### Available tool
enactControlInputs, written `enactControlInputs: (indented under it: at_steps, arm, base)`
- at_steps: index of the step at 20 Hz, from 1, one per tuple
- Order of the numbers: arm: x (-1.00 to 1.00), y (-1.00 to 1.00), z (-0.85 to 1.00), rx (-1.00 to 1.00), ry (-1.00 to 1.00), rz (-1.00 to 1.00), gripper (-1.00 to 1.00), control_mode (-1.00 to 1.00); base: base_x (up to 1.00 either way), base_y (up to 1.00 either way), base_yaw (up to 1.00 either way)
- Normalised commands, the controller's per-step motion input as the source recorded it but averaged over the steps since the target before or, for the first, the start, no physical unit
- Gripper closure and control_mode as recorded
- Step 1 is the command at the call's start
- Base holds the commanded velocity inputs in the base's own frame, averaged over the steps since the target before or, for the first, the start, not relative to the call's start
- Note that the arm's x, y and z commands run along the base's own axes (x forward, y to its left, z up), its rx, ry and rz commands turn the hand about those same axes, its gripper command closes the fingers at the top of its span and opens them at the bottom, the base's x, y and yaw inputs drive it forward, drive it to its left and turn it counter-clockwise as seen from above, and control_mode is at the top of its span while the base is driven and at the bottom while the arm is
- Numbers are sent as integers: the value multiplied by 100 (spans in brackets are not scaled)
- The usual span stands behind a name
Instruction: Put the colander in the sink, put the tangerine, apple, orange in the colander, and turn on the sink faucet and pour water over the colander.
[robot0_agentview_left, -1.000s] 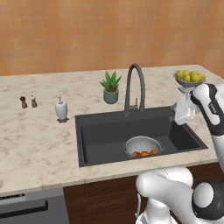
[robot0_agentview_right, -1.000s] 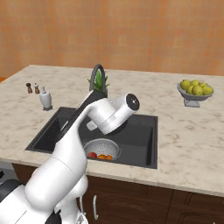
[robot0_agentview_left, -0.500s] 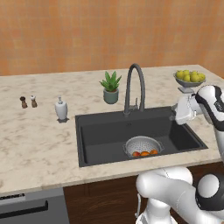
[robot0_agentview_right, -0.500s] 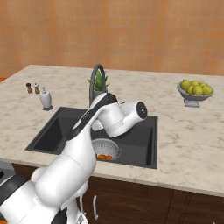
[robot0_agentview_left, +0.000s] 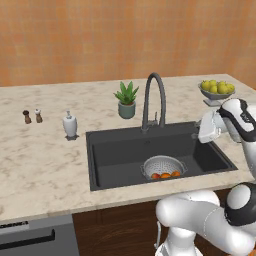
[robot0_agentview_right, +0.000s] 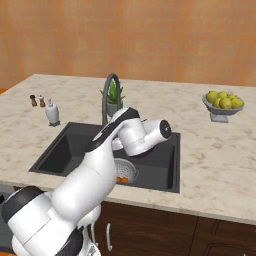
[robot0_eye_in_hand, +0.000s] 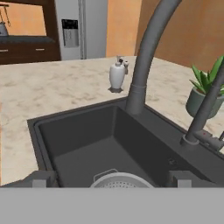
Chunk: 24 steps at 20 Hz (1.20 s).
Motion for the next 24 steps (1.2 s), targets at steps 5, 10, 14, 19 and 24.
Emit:
enactControlInputs:
  at_steps: [5,10,14,19,24]
  arm:
    - [41,-21,-25,3,0,0,-100,-100]
    - [55,-15,-32,8,-2,0,-100,-100]
    - [72,2,-15,18,-11,0,-100,-100]
    - [50,18,1,16,-19,0,-100,-100]
    - [39,17,1,1,-2,0,-100,-100]
  base:
    - [0,0,0]
    - [0,0,0]
    - [0,0,0]
    - [0,0,0]
    - [0,0,0]
